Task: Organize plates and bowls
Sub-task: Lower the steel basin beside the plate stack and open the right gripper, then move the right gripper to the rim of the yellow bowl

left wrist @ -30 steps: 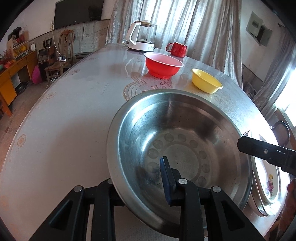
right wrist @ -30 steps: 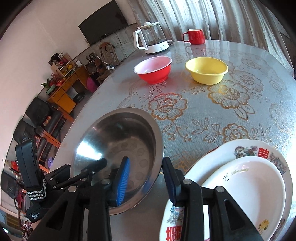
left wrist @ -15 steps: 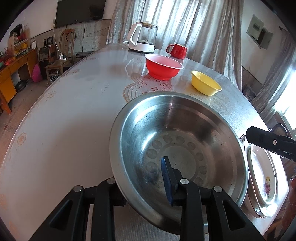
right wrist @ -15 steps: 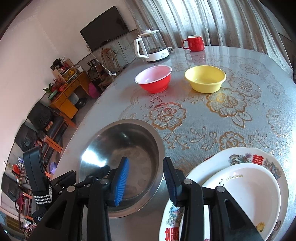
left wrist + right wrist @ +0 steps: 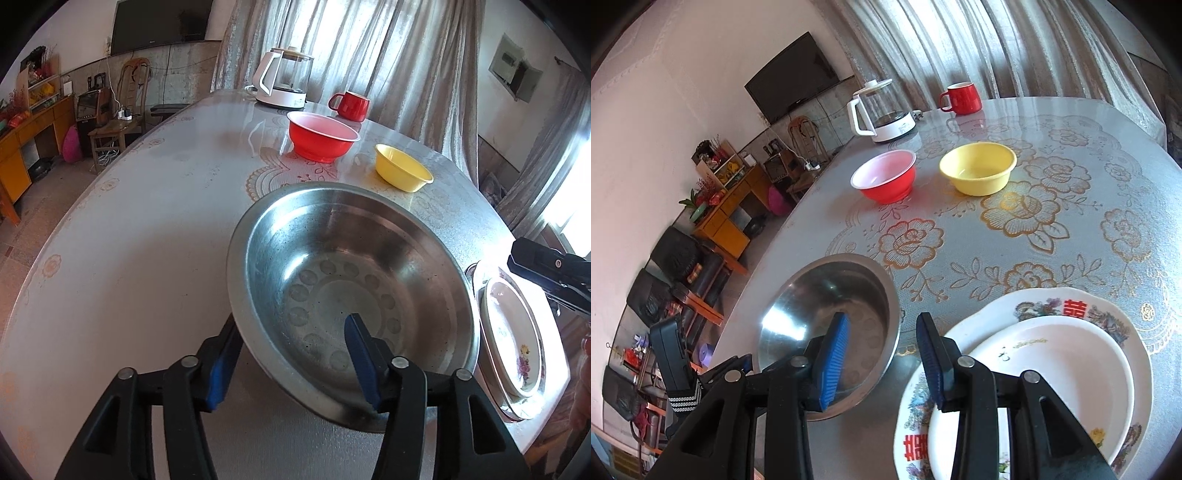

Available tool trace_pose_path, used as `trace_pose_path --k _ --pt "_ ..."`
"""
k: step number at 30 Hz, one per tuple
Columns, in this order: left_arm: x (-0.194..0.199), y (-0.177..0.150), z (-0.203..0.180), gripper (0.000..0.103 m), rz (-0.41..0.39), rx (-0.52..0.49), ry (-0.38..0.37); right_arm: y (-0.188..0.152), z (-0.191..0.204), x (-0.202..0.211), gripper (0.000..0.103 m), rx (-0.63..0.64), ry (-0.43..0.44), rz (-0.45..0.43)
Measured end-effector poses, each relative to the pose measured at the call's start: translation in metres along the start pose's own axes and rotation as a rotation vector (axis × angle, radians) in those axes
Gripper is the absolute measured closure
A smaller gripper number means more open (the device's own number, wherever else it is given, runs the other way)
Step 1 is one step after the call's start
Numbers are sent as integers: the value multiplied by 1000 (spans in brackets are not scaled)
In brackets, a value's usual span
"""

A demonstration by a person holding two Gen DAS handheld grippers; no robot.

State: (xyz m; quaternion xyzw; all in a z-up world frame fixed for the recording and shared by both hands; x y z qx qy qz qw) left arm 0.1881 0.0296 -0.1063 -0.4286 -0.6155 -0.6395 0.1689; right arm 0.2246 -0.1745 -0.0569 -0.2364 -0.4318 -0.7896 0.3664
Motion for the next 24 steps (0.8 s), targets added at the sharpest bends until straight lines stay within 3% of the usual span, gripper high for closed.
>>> trace_pose_path --k 14,24 --pt "43 22 0 6 -78 16 20 22 -58 33 65 -43 -101 -55" --pt "50 57 -42 1 -87 -89 4 40 -88 32 65 -51 -150 -45"
Point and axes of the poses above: each gripper's, at about its wrist camera, not at the fingertips, and x roughly against the way its jaws point, z to its left, y to its top, the point moved 4 cm from there along -x, roughly the way its jaws point, and after that the axes turned 10 degrees about -x, right-handed, at the moved point
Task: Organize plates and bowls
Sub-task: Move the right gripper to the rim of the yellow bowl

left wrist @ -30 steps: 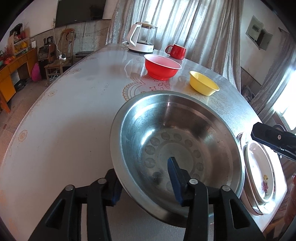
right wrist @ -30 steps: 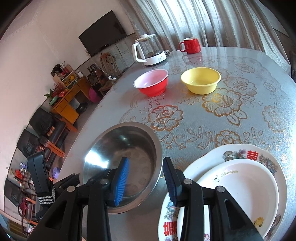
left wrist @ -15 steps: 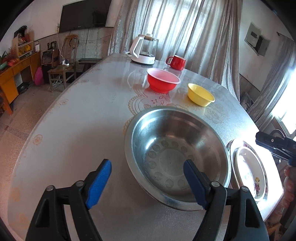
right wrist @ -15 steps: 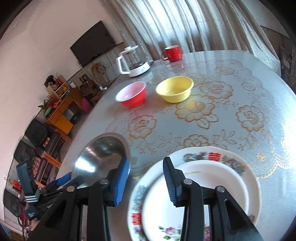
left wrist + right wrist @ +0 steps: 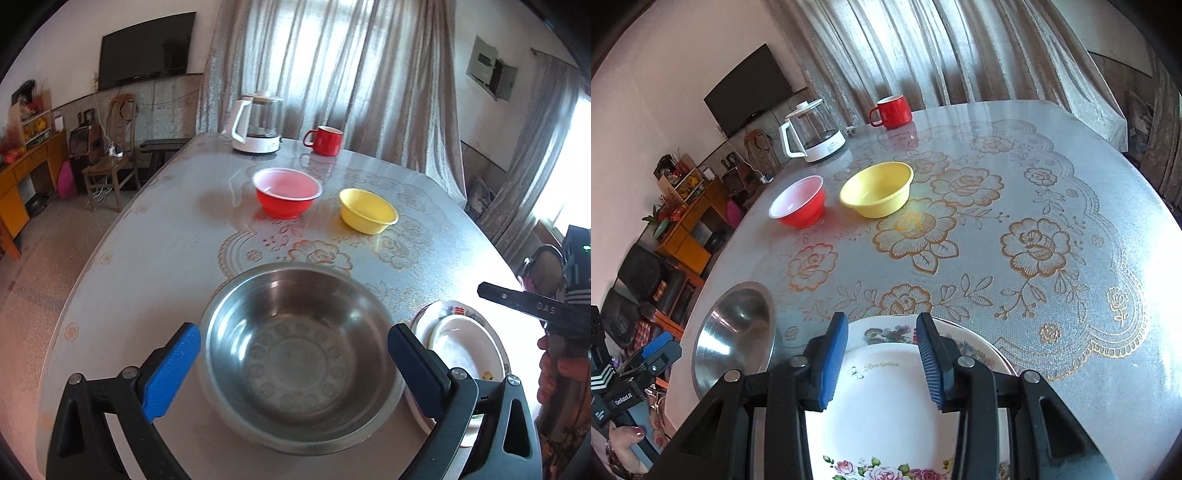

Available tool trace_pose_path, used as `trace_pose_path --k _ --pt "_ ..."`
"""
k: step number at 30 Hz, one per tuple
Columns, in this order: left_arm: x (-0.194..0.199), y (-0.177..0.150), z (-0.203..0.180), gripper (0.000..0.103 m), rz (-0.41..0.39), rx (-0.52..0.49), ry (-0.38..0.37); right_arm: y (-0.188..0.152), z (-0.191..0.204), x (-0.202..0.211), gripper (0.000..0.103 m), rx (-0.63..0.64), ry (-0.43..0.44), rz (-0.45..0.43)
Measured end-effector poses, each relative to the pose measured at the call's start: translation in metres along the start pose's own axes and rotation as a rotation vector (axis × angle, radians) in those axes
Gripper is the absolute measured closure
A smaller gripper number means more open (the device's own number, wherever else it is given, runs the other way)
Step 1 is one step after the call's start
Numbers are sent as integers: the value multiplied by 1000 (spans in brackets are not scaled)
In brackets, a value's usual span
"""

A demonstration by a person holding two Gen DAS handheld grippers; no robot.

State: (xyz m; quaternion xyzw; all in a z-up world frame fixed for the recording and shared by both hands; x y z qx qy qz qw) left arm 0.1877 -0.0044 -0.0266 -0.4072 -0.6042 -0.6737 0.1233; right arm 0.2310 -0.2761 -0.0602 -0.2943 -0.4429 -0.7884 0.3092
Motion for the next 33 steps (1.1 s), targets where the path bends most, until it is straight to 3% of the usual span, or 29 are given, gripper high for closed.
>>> trace_pose_path --k 7,15,33 --pt "-8 36 -22 0 -1 -57 -5 34 -4 -9 65 52 -23 -8" --pt "-31 70 -32 0 21 -41 -6 78 -10 -32 64 80 -49 -12" --pt "-99 115 -34 0 111 -25 9 153 -23 -147 64 -89 -29 115"
Point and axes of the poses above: each gripper's, at about its wrist camera, not at the fingertips, and x roughly against the way its jaws point, z to its left, y to its top, the point moved 4 cm from there along -x, roughly the way its jaws point, and after that the axes turned 10 degrees about -x, right-handed, at the moved point
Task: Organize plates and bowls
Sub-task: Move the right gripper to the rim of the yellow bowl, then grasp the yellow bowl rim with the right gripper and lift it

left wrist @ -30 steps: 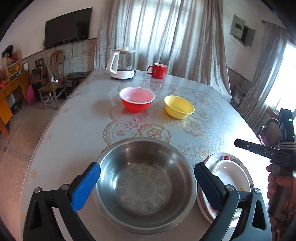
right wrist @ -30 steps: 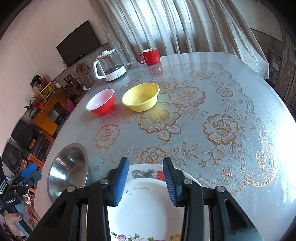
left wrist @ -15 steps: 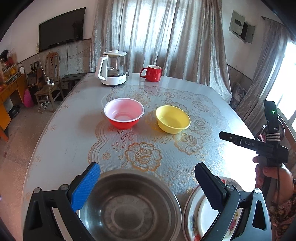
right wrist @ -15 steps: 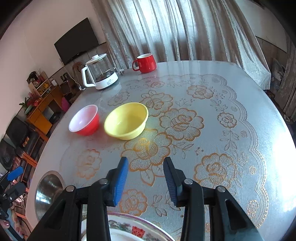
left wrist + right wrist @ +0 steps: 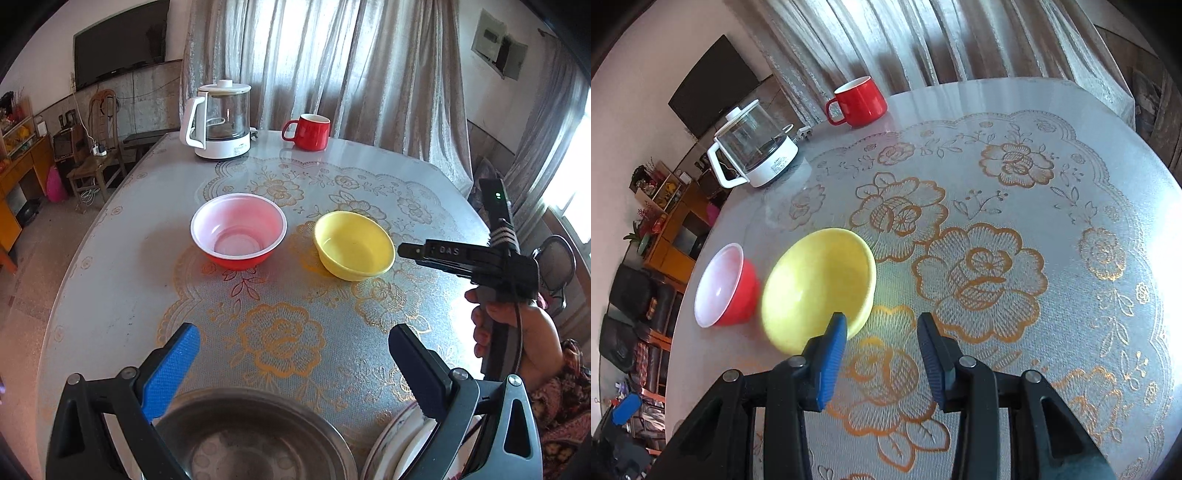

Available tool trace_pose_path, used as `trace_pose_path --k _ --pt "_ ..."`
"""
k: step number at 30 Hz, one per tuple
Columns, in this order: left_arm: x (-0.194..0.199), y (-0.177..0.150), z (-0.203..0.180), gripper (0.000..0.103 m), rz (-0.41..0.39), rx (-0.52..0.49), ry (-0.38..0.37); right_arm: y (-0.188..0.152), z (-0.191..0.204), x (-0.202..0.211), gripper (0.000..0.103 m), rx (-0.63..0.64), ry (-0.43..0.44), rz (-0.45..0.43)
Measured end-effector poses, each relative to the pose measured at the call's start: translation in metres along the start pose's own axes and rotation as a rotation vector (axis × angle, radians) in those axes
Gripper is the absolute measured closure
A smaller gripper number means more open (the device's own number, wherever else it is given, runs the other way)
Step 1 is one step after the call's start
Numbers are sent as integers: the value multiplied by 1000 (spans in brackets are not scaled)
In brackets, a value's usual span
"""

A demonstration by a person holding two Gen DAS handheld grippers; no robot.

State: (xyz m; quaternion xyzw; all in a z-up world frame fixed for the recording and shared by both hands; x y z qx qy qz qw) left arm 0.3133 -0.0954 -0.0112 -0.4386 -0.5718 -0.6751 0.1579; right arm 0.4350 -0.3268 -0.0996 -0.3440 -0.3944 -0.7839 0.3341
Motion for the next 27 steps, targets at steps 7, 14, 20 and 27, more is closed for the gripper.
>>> trace_pose_path --k 7,14,20,27 --pt "-18 5 4 0 24 26 -7 9 -8 -38 64 -103 46 60" --pt "-36 10 -2 0 69 15 -26 9 -6 -47 76 -80 86 69" --pt "-45 18 -13 3 67 -26 -27 -2 -10 -37 89 -48 123 73" --pt "-61 26 -27 4 83 -31 -26 -16 -13 -22 90 6 127 87"
Point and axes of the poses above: each gripper's, at about its wrist camera, not at the fingertips, and x roughly against the way its jaws point, z to its left, y to its top, the point moved 4 cm from there along -x, roughly the way its jaws point, and after that the axes turned 10 degrees about -x, right-handed, at the moved point
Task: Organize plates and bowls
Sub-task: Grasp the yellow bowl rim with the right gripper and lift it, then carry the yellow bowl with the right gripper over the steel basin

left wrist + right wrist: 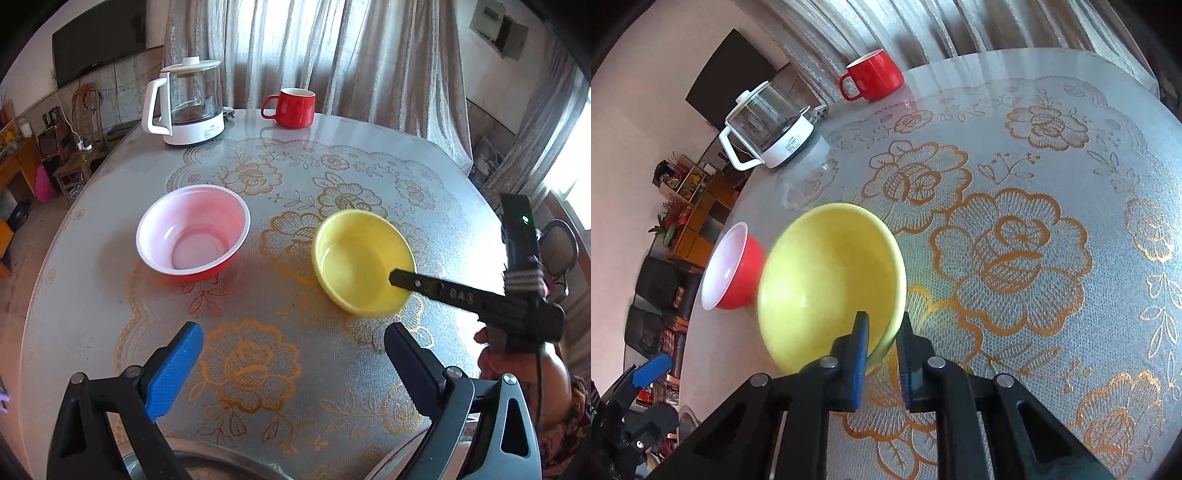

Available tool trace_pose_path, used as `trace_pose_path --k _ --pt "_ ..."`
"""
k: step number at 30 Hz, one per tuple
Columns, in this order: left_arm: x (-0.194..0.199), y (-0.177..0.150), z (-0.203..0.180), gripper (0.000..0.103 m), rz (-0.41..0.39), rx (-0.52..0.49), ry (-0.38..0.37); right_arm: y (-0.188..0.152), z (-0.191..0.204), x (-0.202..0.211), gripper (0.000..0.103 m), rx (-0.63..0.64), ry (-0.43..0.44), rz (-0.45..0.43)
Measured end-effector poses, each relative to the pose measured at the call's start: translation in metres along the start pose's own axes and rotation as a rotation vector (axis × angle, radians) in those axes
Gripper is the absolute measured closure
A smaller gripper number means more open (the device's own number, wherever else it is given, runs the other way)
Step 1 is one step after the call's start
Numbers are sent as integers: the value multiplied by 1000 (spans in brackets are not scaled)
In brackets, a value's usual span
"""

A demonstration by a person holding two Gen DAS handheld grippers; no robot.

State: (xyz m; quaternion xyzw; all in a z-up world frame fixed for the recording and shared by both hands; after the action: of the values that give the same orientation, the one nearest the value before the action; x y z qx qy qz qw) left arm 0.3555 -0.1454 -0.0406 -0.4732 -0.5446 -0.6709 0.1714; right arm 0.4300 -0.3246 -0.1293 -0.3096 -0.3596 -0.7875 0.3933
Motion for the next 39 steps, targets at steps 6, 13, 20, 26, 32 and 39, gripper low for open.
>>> trace_pose_path --k 6,13,20,26,32,39 --pt "-27 8 -8 5 46 13 -14 -15 -3 15 90 40 9 19" --pt "-61 11 -17 15 131 29 -70 -21 -8 19 90 52 39 32" --pt "-82 9 -24 50 192 16 -107 -23 -10 22 90 67 42 31" --pt "-92 5 -28 79 212 -1 -123 -27 -9 25 89 101 15 12" --pt "-95 3 -34 85 213 -47 -104 -36 7 29 89 221 -76 -46" --pt "-81 -2 -33 85 194 -49 -109 -39 15 38 89 253 -99 -73"
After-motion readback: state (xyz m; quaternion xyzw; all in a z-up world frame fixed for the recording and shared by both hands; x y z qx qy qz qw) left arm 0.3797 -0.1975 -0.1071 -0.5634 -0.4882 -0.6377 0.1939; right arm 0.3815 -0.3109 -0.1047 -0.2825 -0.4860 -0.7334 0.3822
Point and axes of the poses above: each gripper's, at about its wrist camera, not at the fingertips, and x roughly against the way its jaws point, z to its left, y to its top, the point moved 4 cm from there along -x, roughly the way its jaws point, and after that the axes turned 10 degrees about -x, right-handed, at the moved point
